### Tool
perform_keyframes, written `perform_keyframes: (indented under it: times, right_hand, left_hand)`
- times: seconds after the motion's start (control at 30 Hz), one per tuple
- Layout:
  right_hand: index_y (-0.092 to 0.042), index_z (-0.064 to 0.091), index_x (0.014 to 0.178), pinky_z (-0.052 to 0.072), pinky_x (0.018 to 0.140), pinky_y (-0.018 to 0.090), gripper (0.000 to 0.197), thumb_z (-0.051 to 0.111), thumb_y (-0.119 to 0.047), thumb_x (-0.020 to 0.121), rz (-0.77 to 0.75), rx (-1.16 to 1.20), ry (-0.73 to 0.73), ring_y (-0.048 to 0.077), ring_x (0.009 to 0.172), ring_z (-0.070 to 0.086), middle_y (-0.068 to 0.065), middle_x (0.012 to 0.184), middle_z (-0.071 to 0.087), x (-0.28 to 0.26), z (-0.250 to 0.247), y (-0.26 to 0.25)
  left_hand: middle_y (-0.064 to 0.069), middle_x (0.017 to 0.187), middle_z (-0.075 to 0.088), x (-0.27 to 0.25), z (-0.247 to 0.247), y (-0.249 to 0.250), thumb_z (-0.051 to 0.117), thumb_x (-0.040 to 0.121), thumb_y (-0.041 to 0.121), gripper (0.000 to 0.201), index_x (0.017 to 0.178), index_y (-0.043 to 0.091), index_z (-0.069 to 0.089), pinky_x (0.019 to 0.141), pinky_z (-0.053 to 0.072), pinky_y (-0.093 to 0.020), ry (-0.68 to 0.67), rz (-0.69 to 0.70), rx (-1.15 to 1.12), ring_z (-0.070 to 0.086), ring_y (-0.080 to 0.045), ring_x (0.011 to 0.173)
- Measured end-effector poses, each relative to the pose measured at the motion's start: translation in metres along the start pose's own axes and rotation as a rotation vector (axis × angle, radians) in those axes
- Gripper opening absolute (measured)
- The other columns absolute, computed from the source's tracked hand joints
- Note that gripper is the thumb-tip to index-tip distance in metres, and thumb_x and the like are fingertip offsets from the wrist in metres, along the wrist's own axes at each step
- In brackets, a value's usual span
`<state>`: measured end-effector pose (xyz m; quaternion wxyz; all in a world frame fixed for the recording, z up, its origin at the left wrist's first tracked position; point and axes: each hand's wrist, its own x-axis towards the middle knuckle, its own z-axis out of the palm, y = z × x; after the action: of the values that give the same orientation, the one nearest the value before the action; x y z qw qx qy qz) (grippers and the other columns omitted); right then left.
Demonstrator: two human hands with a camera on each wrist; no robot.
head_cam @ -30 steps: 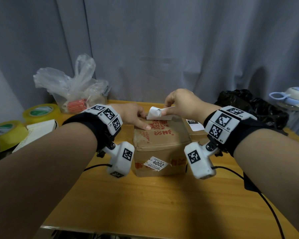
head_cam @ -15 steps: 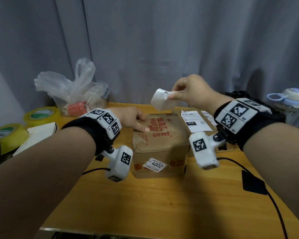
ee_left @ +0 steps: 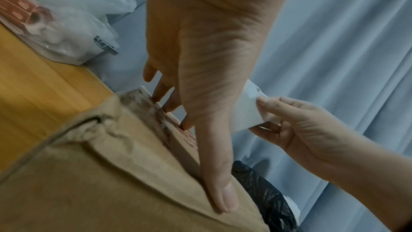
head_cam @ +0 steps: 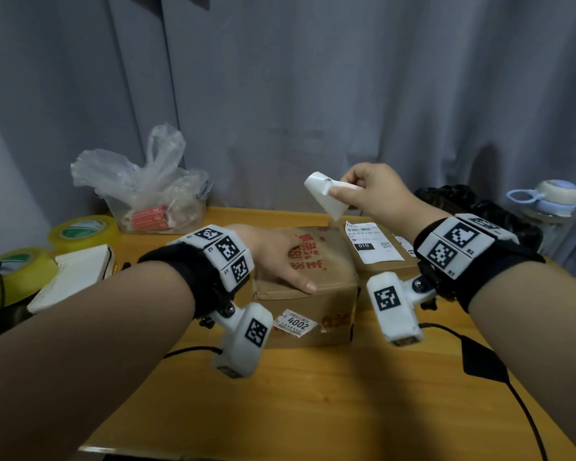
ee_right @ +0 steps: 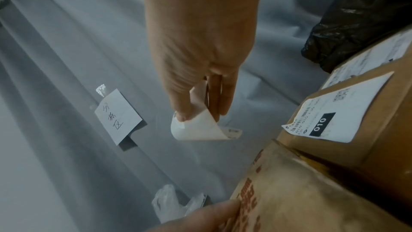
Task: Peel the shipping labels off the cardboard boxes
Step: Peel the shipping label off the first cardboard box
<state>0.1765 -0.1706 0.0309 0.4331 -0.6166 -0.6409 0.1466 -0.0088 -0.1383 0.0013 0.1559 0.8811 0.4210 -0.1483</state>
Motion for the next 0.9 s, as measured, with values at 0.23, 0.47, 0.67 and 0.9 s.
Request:
perform_keyframes:
  times: [0.23,0.47,0.67,0.9]
  right_hand:
    - [-0.008,0.054,0.082,0.05,0.045,0.021,0.016,0.067,-0.017,0.084,0.087,0.248,0.023,0.01,0.053,0.06,0.007,0.076,0.058,-0.012,-0.008,0.006]
    - [-0.011,0.054,0.081,0.056,0.06,0.032,0.01,0.062,-0.012,0.088,0.181,0.541,-0.095,0.02,0.068,0.061,0.01,0.08,0.059,-0.017,-0.005,0.016]
    - [-0.015,0.053,0.079,0.056,0.071,0.038,0.013,0.063,-0.01,0.086,0.151,0.524,-0.135,0.021,0.077,0.064,0.01,0.087,0.063,-0.017,0.002,0.017]
    - [-0.018,0.05,0.086,0.052,0.059,0.022,0.031,0.067,0.006,0.078,0.086,0.589,-0.09,0.02,0.076,0.057,0.01,0.088,0.055,-0.016,0.001,0.022]
  left_hand:
    - [0.0,0.141,0.048,0.011,-0.004,-0.019,0.059,0.081,0.059,0.074,0.143,0.024,0.038,0.102,0.04,-0.031,0.225,0.015,0.063,0.048,-0.02,0.123]
    - [0.004,0.143,0.041,0.007,-0.014,-0.006,0.056,0.085,0.047,0.074,0.147,0.017,0.027,0.099,0.037,-0.018,0.5,0.258,-0.75,0.043,-0.01,0.131]
    - [-0.005,0.101,0.071,0.008,-0.026,0.009,0.066,0.086,0.021,0.03,0.112,0.007,0.058,0.082,0.053,-0.028,0.543,0.245,-0.941,0.067,-0.013,0.09]
    - [-0.003,0.074,0.064,0.014,-0.021,0.011,0.067,0.086,0.017,0.027,0.105,0.001,0.057,0.051,0.047,-0.02,0.527,0.18,-0.867,0.06,-0.013,0.062]
